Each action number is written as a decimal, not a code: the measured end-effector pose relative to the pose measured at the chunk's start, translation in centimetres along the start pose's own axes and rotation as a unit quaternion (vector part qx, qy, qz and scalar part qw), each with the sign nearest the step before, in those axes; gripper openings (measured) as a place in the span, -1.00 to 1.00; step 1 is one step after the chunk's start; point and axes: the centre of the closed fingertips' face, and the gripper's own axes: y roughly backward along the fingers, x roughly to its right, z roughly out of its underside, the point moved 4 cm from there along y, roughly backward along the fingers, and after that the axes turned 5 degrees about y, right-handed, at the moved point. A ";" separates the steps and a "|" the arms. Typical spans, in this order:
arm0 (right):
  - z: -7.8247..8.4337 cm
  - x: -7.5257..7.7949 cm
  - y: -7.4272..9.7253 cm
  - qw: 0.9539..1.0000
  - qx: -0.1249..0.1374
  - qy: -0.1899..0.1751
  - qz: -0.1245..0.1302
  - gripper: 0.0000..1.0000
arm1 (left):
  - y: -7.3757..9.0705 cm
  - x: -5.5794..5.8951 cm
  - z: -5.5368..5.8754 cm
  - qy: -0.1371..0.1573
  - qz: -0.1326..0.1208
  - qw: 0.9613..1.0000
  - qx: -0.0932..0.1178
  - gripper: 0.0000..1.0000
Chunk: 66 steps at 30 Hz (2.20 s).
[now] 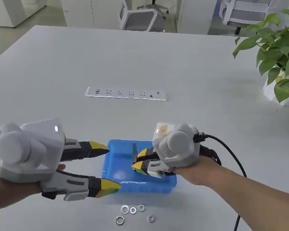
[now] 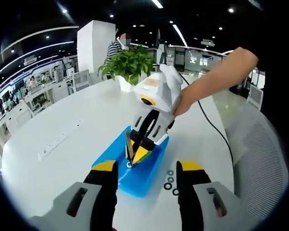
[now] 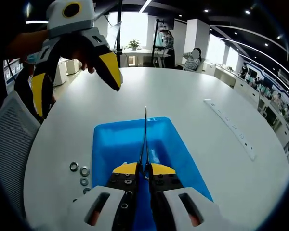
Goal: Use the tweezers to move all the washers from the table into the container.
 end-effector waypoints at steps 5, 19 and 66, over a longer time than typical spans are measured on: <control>0.0 0.0 0.0 1.000 0.001 -0.001 -0.001 -0.84 | -0.9 -0.7 -0.4 -0.008 -0.004 1.000 0.001 -0.18; -0.1 -0.1 0.0 1.000 0.004 0.010 -0.006 -0.84 | -3.5 -1.7 -1.1 -0.032 0.006 0.999 -0.015 -0.41; -0.4 -0.1 1.2 0.996 -0.011 0.084 -0.005 -0.69 | -5.0 -1.5 -3.3 -0.096 0.052 0.994 -0.015 -0.89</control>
